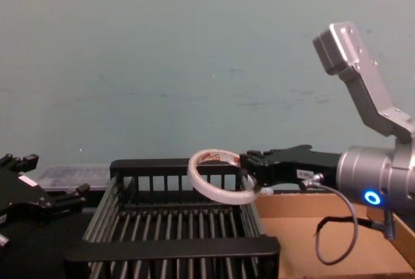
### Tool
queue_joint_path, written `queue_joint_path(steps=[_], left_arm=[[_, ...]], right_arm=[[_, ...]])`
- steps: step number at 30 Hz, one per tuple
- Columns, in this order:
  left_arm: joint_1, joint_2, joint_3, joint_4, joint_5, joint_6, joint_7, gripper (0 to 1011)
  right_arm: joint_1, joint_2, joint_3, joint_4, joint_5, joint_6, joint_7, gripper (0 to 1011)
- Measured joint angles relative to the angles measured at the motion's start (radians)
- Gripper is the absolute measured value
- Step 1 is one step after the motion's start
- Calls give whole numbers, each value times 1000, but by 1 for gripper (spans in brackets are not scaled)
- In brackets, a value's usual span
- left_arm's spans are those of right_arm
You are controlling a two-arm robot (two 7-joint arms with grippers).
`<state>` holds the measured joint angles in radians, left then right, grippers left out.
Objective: Pick up the white tape and place it into the black box , Pick up the silver tape and place it into the brown box.
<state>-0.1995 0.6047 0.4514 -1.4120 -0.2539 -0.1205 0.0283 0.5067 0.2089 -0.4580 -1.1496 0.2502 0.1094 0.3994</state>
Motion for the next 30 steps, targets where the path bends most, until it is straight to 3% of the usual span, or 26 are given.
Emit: queue_joint_path(steps=[21, 30], left_arm=[[0, 0, 0, 0, 0, 0, 0, 1001], [0, 0, 0, 0, 0, 0, 0, 1001]], right_arm=[[103, -66, -33, 183, -49, -38, 36, 90], [112, -72, -37, 205, -60, -47, 46, 90]])
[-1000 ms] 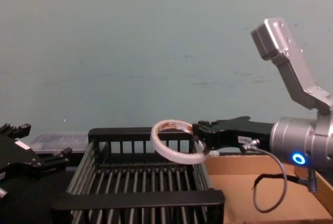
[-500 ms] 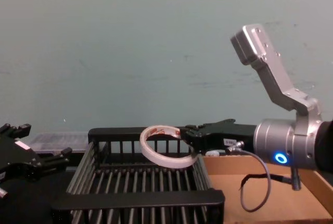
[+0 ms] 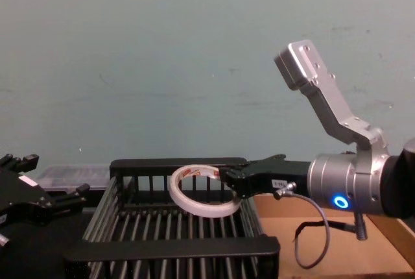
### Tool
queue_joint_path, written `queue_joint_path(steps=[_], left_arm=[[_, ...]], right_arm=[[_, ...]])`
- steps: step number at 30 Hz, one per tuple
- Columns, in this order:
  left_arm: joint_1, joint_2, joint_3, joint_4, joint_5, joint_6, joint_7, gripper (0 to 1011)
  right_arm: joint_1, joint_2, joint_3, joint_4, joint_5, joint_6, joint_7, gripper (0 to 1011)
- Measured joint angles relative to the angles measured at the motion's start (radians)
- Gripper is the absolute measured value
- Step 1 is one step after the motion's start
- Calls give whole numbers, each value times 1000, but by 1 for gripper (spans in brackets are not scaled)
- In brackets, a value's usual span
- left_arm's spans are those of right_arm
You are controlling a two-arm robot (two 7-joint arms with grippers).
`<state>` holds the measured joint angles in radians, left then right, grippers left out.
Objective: Pick up the white tape and place it into the black box , Pick up the silver tape and place it into the brown box.
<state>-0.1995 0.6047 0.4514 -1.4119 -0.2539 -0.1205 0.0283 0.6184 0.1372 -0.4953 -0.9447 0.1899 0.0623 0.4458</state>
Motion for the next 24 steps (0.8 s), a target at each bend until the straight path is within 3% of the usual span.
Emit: queue_joint_path(steps=[16, 24], left_arm=[[0, 0, 0, 0, 0, 0, 0, 1001], [0, 0, 0, 0, 0, 0, 0, 1001]], right_arm=[[-2, 1, 1, -5, 2, 2, -3, 104], [-3, 2, 2, -6, 3, 3, -3, 357]])
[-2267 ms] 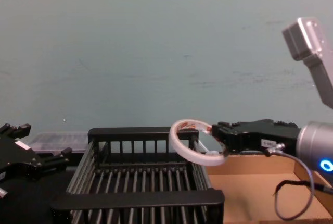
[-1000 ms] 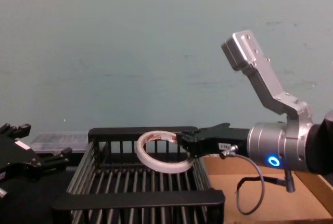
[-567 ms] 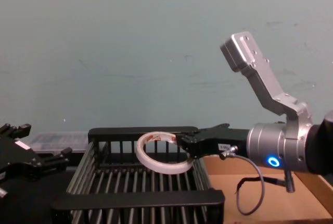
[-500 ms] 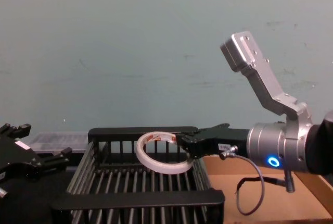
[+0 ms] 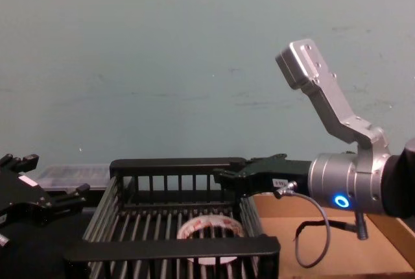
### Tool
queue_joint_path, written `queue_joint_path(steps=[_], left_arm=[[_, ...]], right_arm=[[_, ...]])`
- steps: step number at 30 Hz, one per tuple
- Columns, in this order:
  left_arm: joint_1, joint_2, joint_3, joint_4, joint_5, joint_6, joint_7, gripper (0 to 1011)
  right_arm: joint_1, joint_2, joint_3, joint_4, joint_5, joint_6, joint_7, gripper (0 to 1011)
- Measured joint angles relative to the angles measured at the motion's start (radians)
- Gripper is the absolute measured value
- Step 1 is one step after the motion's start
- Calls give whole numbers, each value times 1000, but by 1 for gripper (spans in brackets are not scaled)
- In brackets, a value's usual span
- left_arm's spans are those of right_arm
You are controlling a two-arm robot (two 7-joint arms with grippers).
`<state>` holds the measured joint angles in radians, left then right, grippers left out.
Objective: Pick up the white tape and place it into the black box , Pick up the silver tape and place it into the brown box.
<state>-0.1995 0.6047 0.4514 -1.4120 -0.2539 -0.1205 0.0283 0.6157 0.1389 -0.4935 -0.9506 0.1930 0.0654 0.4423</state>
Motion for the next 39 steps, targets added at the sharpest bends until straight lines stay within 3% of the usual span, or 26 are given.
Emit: queue_joint_path(steps=[2, 3, 9, 19, 23, 29, 39], left_arm=[[0, 0, 0, 0, 0, 0, 0, 1001], [0, 0, 0, 0, 0, 0, 0, 1001], [0, 0, 0, 0, 0, 0, 0, 1001], [0, 0, 0, 0, 0, 0, 0, 1001], [0, 0, 0, 0, 0, 0, 0, 1001], [0, 0, 0, 0, 0, 0, 0, 1001], [0, 0, 0, 0, 0, 0, 0, 1001]], right_arm=[[0, 0, 0, 0, 0, 0, 0, 386], [0, 0, 0, 0, 0, 0, 0, 457], [-1, 0, 0, -1, 1, 1, -1, 658], [-9, 3, 4, -13, 2, 1, -2, 950], [-22, 11, 11, -33, 4, 3, -2, 1002], [-54, 26, 23, -88, 7, 17, -14, 1002], [-148, 70, 60, -240, 11, 52, -63, 1002]])
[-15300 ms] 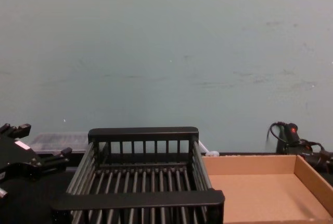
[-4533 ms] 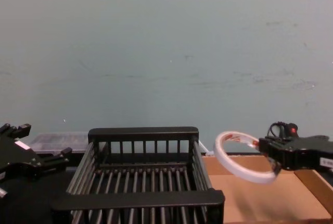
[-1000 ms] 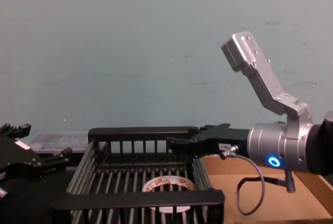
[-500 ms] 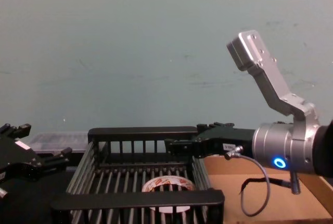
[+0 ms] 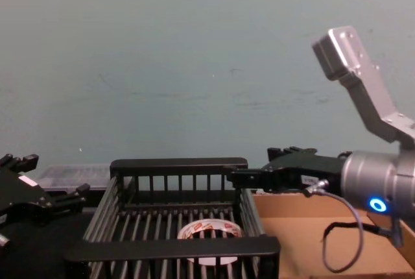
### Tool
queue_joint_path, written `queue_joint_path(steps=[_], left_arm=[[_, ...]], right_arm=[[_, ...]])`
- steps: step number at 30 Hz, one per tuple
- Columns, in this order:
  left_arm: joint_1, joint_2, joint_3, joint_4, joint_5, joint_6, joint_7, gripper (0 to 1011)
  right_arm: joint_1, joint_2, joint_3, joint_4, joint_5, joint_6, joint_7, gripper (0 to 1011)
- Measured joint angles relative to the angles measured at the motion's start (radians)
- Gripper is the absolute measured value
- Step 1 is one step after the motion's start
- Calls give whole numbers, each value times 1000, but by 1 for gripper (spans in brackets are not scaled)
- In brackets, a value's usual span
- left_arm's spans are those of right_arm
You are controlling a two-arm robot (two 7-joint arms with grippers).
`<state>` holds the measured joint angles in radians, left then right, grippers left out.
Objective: Pick up the white tape and place it into the black box , Pick up the silver tape and place it into the brown box.
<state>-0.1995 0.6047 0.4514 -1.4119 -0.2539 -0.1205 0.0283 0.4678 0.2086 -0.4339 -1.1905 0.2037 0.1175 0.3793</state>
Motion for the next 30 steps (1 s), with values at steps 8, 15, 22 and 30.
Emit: queue_joint_path(steps=[8, 15, 22, 30], left_arm=[[0, 0, 0, 0, 0, 0, 0, 1001], [0, 0, 0, 0, 0, 0, 0, 1001], [0, 0, 0, 0, 0, 0, 0, 1001], [0, 0, 0, 0, 0, 0, 0, 1001]], right_arm=[[-78, 44, 32, -110, 25, 34, -7, 1002], [-146, 89, 50, -200, 42, 52, -5, 1003], [-219, 141, 74, -290, 57, 59, -7, 1002], [-293, 194, 97, -369, 75, 65, -6, 1003]])
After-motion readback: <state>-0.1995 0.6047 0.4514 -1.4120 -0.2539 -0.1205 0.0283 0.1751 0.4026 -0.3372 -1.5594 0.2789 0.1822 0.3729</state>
